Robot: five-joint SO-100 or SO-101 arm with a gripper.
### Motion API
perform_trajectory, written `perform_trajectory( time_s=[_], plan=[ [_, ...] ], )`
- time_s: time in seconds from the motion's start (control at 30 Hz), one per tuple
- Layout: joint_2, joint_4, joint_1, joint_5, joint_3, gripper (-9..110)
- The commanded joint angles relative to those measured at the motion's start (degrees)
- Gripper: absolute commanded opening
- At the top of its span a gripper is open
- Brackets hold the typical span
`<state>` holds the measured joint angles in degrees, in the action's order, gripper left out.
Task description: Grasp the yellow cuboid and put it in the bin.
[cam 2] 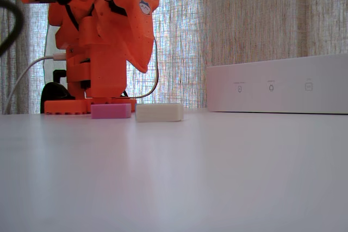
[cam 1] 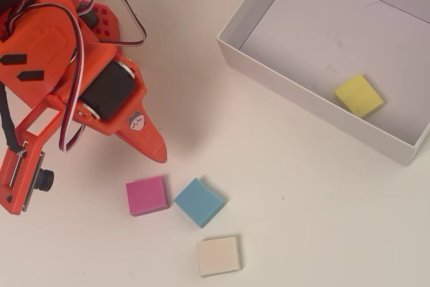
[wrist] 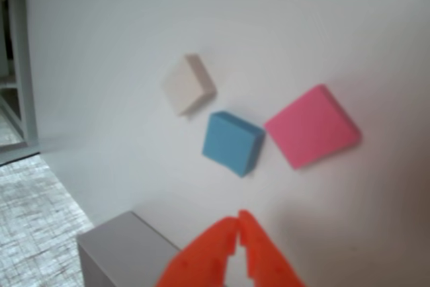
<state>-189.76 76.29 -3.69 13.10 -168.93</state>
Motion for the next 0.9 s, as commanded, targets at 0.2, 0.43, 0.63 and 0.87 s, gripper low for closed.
perform_trajectory(
  time_s=[0.2,0.43,0.63,0.87],
  plan=[
    [0.2,0.0,-0.1,-0.4,0.2,-8],
    [0.2,0.0,-0.1,-0.4,0.2,-8],
    [0.2,0.0,-0.1,-0.4,0.2,-8],
    [0.2,0.0,-0.1,-0.4,0.2,-8]
  ],
)
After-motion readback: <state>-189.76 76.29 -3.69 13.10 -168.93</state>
